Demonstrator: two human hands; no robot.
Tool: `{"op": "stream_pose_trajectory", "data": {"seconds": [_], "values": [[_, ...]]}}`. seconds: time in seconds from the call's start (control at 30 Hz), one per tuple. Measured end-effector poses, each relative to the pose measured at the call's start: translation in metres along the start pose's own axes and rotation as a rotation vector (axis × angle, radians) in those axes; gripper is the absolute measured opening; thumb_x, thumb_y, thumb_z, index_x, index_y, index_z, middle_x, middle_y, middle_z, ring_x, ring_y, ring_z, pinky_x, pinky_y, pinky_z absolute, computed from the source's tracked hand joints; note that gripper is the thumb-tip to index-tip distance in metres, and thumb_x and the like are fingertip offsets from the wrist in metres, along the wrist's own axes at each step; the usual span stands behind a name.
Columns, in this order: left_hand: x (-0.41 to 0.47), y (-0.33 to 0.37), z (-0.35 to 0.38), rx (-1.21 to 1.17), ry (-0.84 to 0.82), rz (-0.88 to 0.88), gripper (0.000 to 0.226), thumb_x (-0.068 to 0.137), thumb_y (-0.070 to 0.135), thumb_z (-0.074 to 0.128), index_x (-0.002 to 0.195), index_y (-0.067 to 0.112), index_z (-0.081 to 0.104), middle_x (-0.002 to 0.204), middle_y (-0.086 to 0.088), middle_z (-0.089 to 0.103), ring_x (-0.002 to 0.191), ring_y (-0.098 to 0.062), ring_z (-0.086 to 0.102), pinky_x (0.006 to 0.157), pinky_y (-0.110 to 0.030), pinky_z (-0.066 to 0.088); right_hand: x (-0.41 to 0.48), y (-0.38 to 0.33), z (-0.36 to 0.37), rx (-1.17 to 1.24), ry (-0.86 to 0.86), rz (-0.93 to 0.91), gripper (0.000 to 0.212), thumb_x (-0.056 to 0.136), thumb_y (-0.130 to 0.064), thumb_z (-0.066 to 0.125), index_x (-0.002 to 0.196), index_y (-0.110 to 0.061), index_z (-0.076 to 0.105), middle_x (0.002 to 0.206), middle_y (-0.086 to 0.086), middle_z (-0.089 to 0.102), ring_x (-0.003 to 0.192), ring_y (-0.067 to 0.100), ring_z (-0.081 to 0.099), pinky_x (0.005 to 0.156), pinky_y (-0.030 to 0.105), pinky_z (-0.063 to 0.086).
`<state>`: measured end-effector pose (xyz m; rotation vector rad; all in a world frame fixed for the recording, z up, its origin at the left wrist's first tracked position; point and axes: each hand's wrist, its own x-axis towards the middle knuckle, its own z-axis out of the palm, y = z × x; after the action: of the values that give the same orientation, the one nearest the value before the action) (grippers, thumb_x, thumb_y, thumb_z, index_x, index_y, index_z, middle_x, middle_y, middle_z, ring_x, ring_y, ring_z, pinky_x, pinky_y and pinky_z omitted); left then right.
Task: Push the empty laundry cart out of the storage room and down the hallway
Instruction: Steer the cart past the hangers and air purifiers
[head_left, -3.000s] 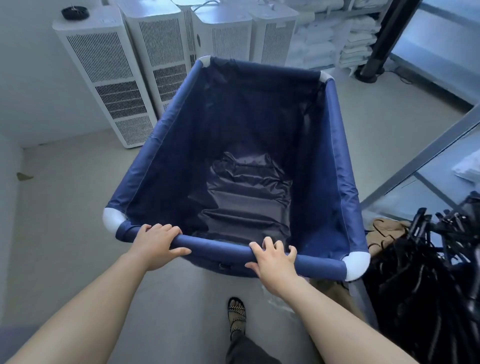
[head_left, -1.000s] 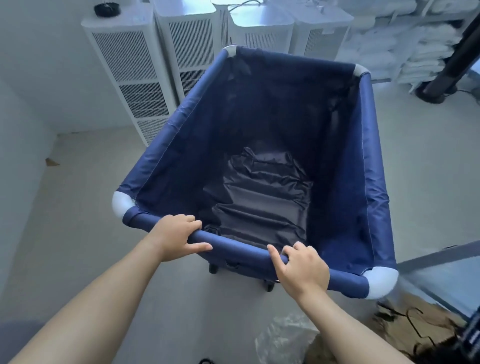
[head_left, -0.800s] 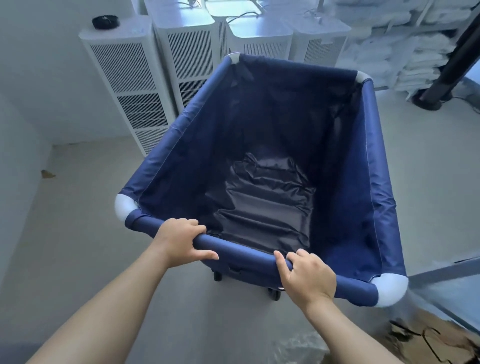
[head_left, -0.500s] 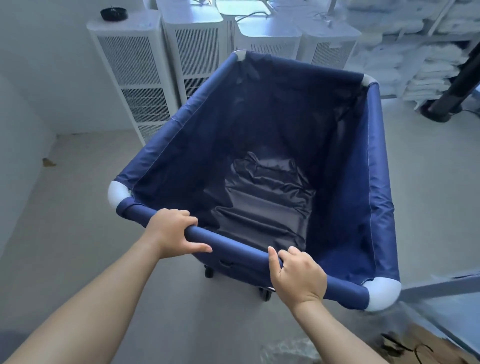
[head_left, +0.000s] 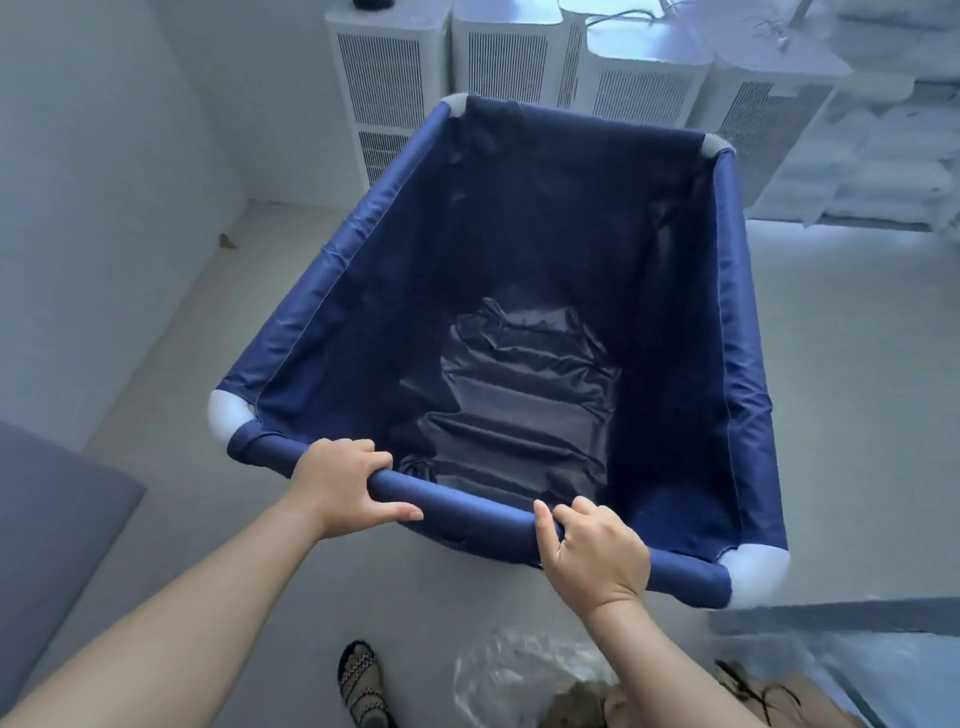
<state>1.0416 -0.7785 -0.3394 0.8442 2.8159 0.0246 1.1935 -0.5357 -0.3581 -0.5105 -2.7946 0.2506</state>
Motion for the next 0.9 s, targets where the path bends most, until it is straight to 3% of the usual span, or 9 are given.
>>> {"op": "stream_pose_trajectory", "data": {"seconds": [0.3,0.47,0.57,0.7,0.83,0.9], "values": [[-0.048,0.046,0.016,0.038,-0.038,-0.065,0.065,0.061,0.091,0.028,0.074,0.030,0.046,0.072,0.012,0.045,0.068,-0.011,0.043,0.061,-0.029,0.029,-0.012,0.045,-0.017,-0.015,-0.039,-0.141,0.052,0.086,-0.047,0.038,0.043,-0.020,0.052,0.047,-0.003,0.045,0.044,0.019,0.046,0.041,0.023,0.020],[-0.049,0.036,0.008,-0.043,-0.137,0.018,0.053,0.075,0.078,0.041,0.097,0.032,0.053,0.089,0.012,0.048,0.079,-0.011,0.048,0.066,-0.029,0.039,-0.011,0.049,-0.016,-0.014,-0.057,-0.158,0.043,0.082,-0.040,0.056,0.045,-0.019,0.054,0.048,-0.003,0.046,0.045,0.022,0.048,0.045,0.022,0.016],[-0.049,0.028,0.005,-0.119,-0.121,0.048,0.045,0.079,0.071,0.049,0.105,0.035,0.055,0.095,0.013,0.047,0.079,-0.012,0.050,0.068,-0.027,0.037,-0.007,0.048,-0.016,-0.019,-0.091,-0.172,0.042,0.088,-0.036,0.059,0.050,-0.017,0.056,0.053,0.000,0.050,0.051,0.024,0.049,0.045,0.027,0.023],[-0.046,0.021,0.008,-0.073,-0.033,0.081,0.048,0.078,0.069,0.052,0.111,0.033,0.056,0.095,0.009,0.052,0.083,-0.013,0.050,0.073,-0.027,0.037,-0.004,0.033,-0.016,-0.069,-0.135,-0.217,0.041,0.092,-0.036,0.048,0.058,-0.014,0.057,0.061,0.003,0.054,0.056,0.028,0.050,0.050,0.033,0.034],[-0.039,0.011,0.008,-0.015,-0.022,0.043,0.051,0.074,0.074,0.051,0.091,0.026,0.054,0.085,0.009,0.049,0.078,-0.015,0.047,0.066,-0.029,0.035,-0.001,0.014,-0.009,-0.040,-0.107,-0.186,0.041,0.090,-0.033,0.054,0.054,-0.014,0.055,0.054,0.003,0.054,0.051,0.028,0.050,0.045,0.029,0.027],[-0.032,0.005,0.007,0.045,-0.059,0.060,0.053,0.073,0.076,0.047,0.081,0.024,0.047,0.080,0.010,0.044,0.075,-0.014,0.044,0.062,-0.028,0.032,0.003,0.008,-0.005,-0.040,-0.058,-0.160,0.047,0.089,-0.036,0.045,0.048,-0.016,0.052,0.047,0.000,0.051,0.044,0.026,0.047,0.043,0.026,0.023]]}}
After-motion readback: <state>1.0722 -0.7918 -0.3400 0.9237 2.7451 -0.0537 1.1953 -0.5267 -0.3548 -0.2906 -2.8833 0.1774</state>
